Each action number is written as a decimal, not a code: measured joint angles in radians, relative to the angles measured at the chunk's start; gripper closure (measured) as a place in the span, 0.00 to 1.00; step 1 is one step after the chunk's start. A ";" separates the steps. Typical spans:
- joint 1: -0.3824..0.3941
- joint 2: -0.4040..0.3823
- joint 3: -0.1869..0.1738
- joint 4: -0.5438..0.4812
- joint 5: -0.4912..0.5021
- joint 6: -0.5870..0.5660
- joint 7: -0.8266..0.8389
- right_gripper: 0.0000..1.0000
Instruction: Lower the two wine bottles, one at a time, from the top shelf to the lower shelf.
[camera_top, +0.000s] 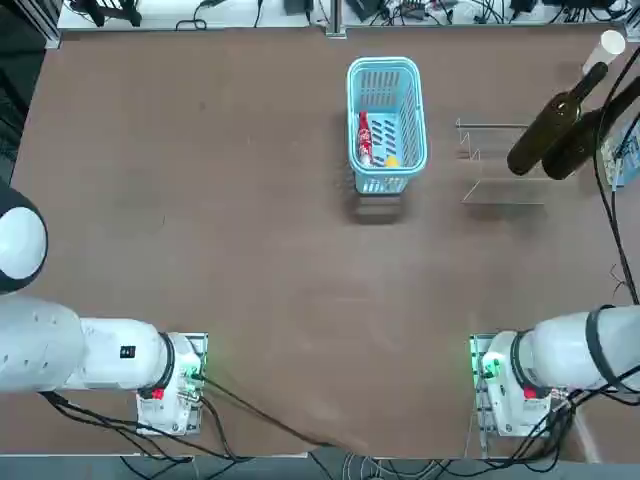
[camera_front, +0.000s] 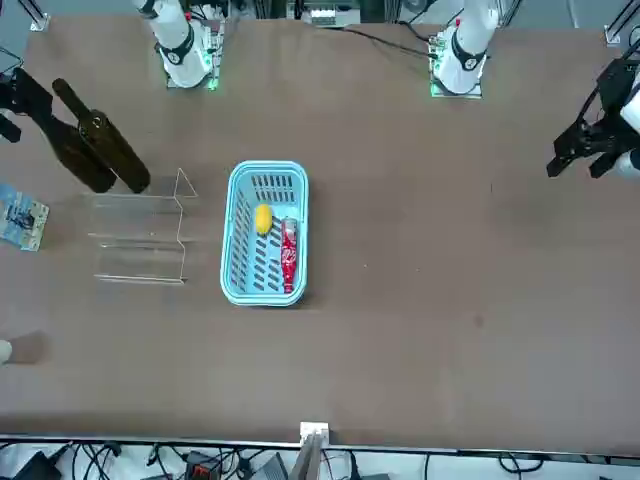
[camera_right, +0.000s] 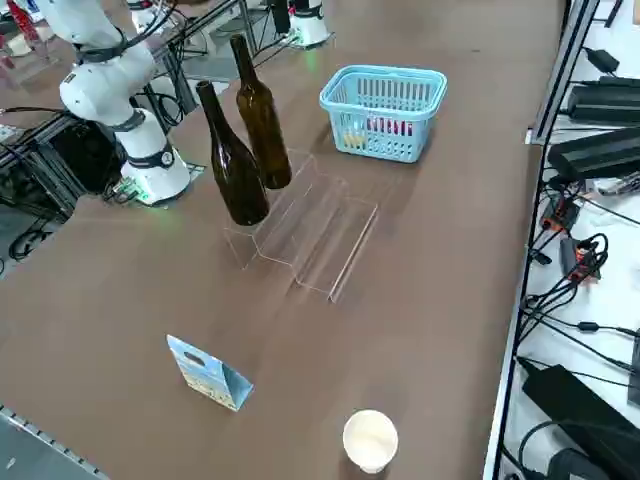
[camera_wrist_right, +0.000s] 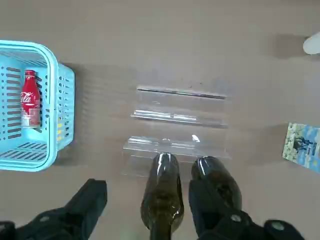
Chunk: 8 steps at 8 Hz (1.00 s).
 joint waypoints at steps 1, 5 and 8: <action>0.000 0.000 0.000 0.000 0.000 0.000 0.000 0.00; 0.000 0.000 0.000 0.000 0.000 -0.001 0.001 0.00; -0.001 0.000 -0.003 0.000 0.000 -0.010 0.001 0.00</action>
